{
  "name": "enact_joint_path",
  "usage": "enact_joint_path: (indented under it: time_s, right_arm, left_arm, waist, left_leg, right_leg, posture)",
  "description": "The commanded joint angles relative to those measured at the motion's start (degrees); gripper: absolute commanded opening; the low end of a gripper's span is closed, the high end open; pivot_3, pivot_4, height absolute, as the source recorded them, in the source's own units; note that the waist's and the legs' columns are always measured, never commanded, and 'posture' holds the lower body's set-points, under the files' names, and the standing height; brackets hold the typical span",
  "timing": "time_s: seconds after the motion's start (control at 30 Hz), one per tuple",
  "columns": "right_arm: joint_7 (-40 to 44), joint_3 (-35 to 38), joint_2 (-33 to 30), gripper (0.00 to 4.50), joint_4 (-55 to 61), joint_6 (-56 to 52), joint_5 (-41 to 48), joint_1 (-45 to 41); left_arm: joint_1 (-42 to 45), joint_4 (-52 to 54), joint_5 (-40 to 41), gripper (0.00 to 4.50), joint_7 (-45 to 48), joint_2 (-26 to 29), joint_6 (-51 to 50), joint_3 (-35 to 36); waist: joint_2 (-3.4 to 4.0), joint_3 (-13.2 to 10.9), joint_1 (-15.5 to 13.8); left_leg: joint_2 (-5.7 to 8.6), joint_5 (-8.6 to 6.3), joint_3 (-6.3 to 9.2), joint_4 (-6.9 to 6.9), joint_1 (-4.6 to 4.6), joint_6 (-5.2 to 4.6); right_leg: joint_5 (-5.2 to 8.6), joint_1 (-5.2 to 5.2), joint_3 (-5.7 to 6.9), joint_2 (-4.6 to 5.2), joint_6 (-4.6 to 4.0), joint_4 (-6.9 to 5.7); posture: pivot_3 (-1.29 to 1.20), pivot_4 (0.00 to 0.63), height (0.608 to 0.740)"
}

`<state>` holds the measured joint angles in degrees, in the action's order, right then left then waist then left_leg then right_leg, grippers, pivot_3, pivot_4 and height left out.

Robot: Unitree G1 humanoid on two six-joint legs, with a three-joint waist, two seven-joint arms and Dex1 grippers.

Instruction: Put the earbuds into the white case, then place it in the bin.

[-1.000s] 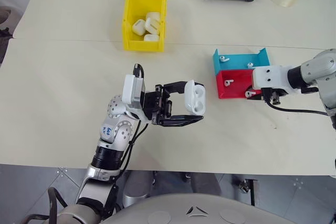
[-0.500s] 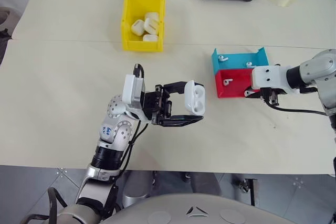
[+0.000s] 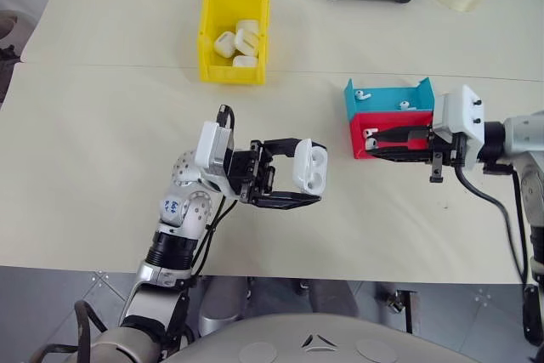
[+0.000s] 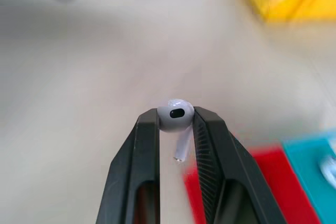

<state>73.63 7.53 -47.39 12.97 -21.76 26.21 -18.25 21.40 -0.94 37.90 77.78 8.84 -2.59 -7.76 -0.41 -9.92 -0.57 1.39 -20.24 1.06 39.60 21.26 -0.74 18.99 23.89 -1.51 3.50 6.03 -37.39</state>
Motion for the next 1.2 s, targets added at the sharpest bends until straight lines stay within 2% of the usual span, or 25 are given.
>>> enact_joint_path:
  time_s: [0.03,0.13,0.4,0.87,1.2]
  right_arm:
    - [-7.82,6.44,5.94,0.52,8.43,-3.02,10.19,3.00]
    - [-13.76,8.99,12.16,0.52,13.63,-2.90,16.08,6.02]
    - [-25.64,9.15,19.83,0.52,21.74,-2.09,22.32,9.53]
    - [-30.76,-0.89,26.56,0.52,26.31,1.76,20.53,12.58]
    - [-29.92,-3.67,26.91,0.52,25.51,4.97,18.94,16.22]
  left_arm:
    - [1.37,-0.82,0.93,2.81,1.33,-0.39,-0.07,0.52]
    - [2.27,-1.77,0.70,2.81,1.42,-0.75,-0.23,0.42]
    - [4.06,-4.07,-0.38,2.81,0.52,-1.39,-0.41,0.68]
    - [6.18,-5.44,-0.30,2.81,-0.96,-1.73,-2.48,0.89]
    - [6.31,-4.53,0.40,2.81,-1.86,-2.74,-3.19,1.07]
  waist:
    - [0.00,0.00,-0.17]
    - [0.00,0.00,-0.21]
    - [0.00,0.00,-0.21]
    - [0.00,0.00,0.54]
    - [0.00,0.00,0.58]
  left_leg:
    - [0.00,0.00,0.01,0.00,0.00,0.00]
    - [-0.01,0.00,0.02,-0.02,-0.02,0.00]
    - [0.01,0.00,0.02,-0.03,-0.03,0.00]
    - [0.01,0.00,0.02,-0.07,-0.05,-0.01]
    - [0.02,0.00,0.03,-0.08,-0.05,-0.01]
  right_leg:
    - [0.00,0.00,0.01,0.00,0.00,0.00]
    - [0.00,0.00,0.01,-0.01,0.00,-0.02]
    - [0.00,-0.01,0.00,-0.01,0.00,-0.02]
    - [0.00,0.00,0.00,-0.02,0.00,-0.03]
    - [0.00,0.00,0.00,-0.01,0.00,-0.02]
  posture:
    - [0.00,0.150,0.740]
    - [0.00,0.150,0.740]
    - [0.00,0.150,0.740]
    - [0.00,0.150,0.740]
    - [0.00,0.150,0.740]
